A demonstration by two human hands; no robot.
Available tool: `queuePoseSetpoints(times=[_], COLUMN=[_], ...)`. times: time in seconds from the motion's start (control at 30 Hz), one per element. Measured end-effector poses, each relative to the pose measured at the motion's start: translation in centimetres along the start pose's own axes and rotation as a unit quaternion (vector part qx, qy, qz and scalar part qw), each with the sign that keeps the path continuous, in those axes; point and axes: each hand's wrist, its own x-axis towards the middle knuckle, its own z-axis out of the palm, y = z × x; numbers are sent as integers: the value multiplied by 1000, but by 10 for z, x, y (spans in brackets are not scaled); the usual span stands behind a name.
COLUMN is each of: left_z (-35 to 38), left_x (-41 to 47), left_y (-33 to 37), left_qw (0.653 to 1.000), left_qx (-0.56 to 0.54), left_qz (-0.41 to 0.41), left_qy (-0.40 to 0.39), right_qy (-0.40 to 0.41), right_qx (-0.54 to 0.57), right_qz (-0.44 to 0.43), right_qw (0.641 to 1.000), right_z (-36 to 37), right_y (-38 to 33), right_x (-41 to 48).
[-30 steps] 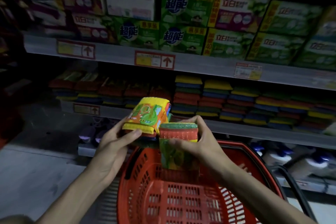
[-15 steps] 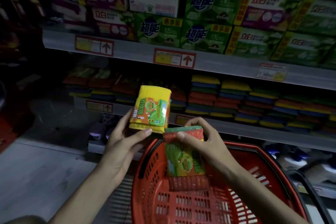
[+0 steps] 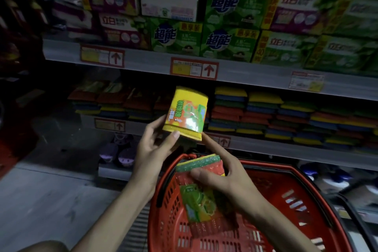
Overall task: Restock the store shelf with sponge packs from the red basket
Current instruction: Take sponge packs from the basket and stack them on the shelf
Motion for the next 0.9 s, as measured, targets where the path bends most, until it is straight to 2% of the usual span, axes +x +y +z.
queuePoseSetpoints(times=[0.17, 0.23, 0.57, 0.9], left_z=[0, 4, 28, 43], left_x=[18, 24, 45, 60], left_y=[1, -2, 0, 0], left_qw=[994, 993, 998, 998], left_qx=[104, 112, 60, 30], left_qz=[32, 39, -10, -8], left_qy=[4, 13, 15, 50], right_qy=[22, 24, 89, 116], right_qx=[16, 17, 3, -32], right_qz=[-16, -21, -31, -46], right_qw=[1000, 999, 996, 992], right_z=[-5, -7, -19, -23], right_y=[4, 3, 16, 25], right_x=[12, 20, 54, 73])
